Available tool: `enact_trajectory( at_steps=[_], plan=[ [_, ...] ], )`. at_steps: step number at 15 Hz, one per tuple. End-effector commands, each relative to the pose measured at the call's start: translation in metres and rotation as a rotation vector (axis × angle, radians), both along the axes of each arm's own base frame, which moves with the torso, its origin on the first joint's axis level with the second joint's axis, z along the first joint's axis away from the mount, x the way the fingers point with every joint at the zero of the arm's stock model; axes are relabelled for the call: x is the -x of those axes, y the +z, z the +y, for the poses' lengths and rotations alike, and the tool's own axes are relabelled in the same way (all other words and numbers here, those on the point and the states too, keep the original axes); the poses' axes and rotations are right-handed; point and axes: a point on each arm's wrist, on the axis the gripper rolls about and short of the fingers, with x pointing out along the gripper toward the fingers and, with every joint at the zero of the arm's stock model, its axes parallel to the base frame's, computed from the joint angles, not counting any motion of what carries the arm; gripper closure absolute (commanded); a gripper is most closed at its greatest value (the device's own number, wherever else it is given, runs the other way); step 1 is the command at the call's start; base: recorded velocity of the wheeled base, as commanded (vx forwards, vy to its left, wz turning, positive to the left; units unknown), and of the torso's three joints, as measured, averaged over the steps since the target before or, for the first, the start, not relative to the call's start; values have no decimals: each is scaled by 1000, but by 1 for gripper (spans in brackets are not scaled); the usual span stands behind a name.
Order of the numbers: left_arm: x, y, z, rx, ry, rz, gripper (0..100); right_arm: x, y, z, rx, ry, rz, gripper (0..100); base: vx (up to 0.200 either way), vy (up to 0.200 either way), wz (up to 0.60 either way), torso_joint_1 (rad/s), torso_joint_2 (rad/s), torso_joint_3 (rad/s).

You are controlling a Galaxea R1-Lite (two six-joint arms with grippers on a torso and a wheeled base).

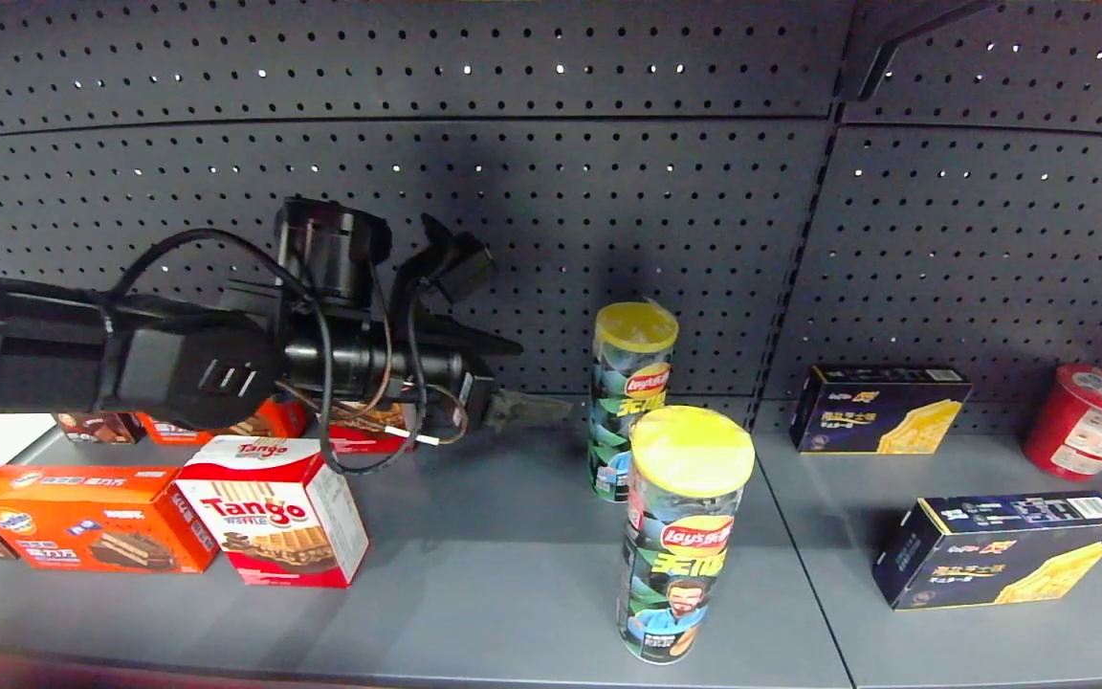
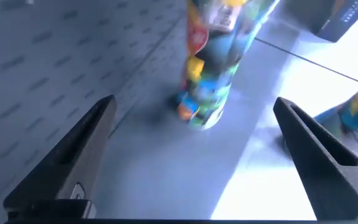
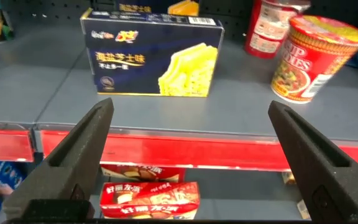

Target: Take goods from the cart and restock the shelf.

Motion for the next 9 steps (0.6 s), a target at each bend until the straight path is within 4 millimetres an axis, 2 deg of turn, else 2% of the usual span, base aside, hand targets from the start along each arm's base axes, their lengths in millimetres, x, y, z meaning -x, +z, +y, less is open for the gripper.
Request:
enact_trajectory(
  at_steps=[1, 2, 3, 4, 7, 8, 9],
  plan=[
    [31, 37, 30, 36, 57, -90, 0, 3, 22, 0, -6, 37, -43, 0, 0, 0, 0, 0, 0, 0],
    [37, 45, 37, 43, 75, -108, 0, 1, 40, 0, -8, 53, -40, 0, 0, 0, 0, 0, 0, 0],
    [47, 56, 48, 51, 98, -136, 0, -4, 70, 0, -30, 98, -40, 0, 0, 0, 0, 0, 0, 0],
    [54, 60, 52, 52, 109, -149, 0, -10, 86, 2, -49, 134, -33, 0, 0, 0, 0, 0, 0, 0],
    [82, 66, 61, 10, 232, -195, 0, -56, 148, 19, -45, 232, 37, 0, 0, 0, 0, 0, 0, 0],
    [87, 67, 63, 8, 243, -202, 0, -65, 156, 24, -44, 247, 53, 0, 0, 0, 0, 0, 0, 0],
    [100, 71, 66, 16, 258, -217, 0, -94, 167, 40, -63, 282, 101, 0, 0, 0, 0, 0, 0, 0]
  ],
)
